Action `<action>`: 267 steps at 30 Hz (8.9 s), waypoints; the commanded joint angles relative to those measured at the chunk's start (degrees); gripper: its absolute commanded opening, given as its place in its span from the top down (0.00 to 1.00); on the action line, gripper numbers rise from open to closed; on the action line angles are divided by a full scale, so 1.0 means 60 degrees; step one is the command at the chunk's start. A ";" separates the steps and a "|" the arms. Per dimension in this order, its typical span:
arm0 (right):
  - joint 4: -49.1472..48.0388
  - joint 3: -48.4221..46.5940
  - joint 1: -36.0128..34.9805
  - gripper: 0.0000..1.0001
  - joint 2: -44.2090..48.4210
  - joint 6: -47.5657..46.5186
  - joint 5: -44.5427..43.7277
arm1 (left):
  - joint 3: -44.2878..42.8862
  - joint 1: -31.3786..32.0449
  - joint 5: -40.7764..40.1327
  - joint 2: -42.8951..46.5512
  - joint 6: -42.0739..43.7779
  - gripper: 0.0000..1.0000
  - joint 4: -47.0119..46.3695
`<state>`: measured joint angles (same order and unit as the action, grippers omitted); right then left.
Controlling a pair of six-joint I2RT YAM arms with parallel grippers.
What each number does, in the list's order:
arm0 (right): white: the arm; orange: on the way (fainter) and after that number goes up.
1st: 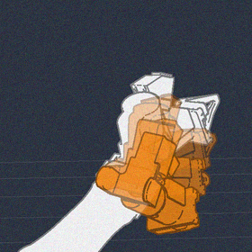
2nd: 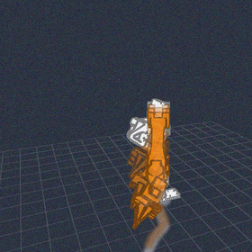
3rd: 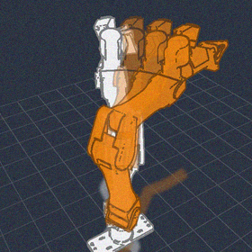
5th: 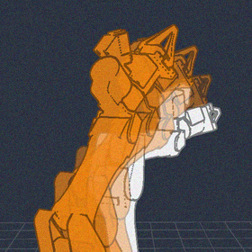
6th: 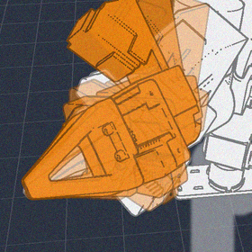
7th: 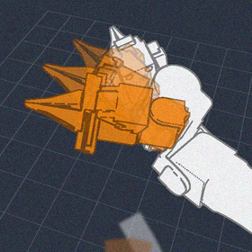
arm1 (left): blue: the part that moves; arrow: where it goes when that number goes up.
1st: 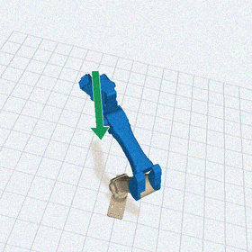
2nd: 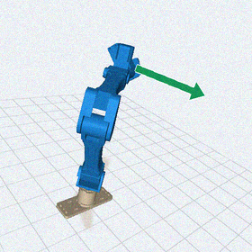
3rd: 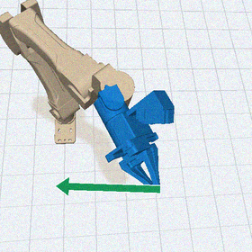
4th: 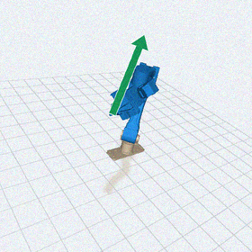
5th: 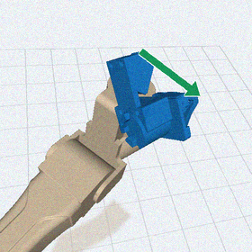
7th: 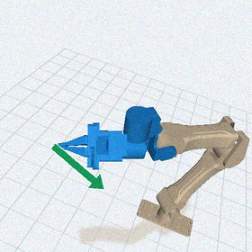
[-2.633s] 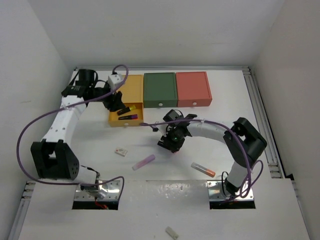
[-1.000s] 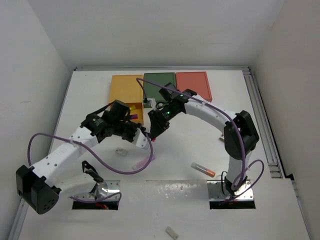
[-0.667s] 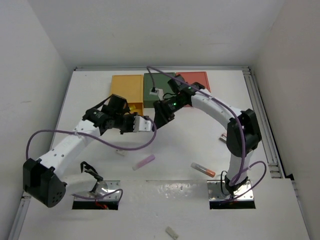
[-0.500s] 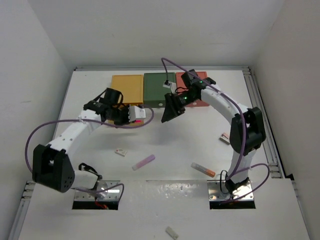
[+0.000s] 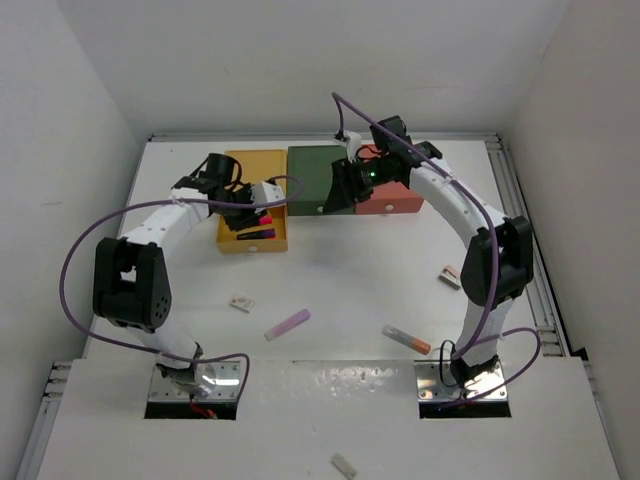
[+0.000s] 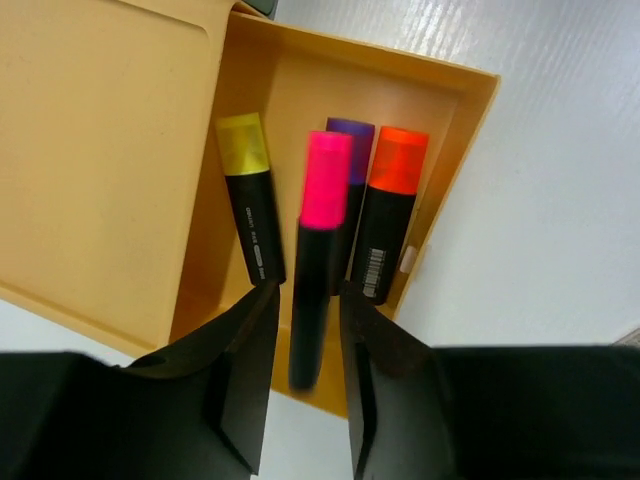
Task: Sort the stationery into containers
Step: Place the pen in the drawer, then close the drawer in the storage box, then open the drawer in the storage box.
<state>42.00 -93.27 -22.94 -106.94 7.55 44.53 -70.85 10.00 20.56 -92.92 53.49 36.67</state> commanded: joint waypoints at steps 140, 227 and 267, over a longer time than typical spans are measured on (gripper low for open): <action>-0.6753 -0.3454 -0.2256 1.00 -0.5835 0.1481 -0.4083 | 0.4557 -0.1637 0.3400 0.3022 -0.0479 0.79 -0.3460; -0.6897 -0.2560 -0.2125 0.73 -0.4650 0.2739 -0.3585 | 0.3546 -0.0773 0.1963 0.1262 0.2203 0.57 -0.5662; -0.6062 -0.0787 0.0029 1.00 -0.2993 0.2491 -0.3877 | -0.0835 0.2669 0.1571 -0.1329 0.6567 0.56 -0.1636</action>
<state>6.24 -97.03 -22.98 -124.68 21.65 21.19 -75.64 24.80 31.77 -100.71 84.03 28.56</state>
